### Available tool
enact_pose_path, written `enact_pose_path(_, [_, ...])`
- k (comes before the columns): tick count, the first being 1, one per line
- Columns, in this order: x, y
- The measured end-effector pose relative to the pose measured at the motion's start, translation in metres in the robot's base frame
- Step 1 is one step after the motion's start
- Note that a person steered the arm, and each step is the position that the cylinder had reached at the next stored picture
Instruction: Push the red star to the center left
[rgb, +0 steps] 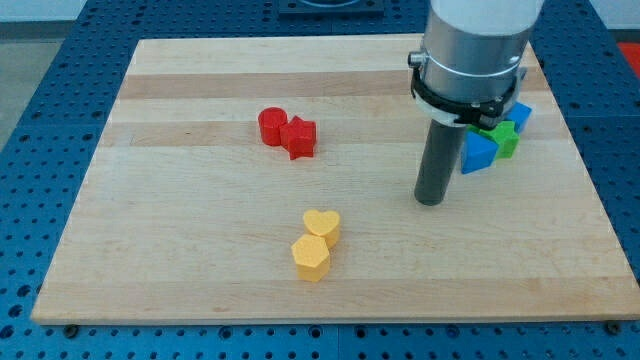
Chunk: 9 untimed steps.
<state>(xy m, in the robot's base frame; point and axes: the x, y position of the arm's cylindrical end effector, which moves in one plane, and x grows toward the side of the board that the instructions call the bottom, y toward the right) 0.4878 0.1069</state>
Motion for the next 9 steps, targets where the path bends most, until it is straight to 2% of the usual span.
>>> enact_pose_path(2, [-0.045,-0.032])
enact_pose_path(5, [-0.09,-0.139])
enact_pose_path(9, [-0.091,-0.26])
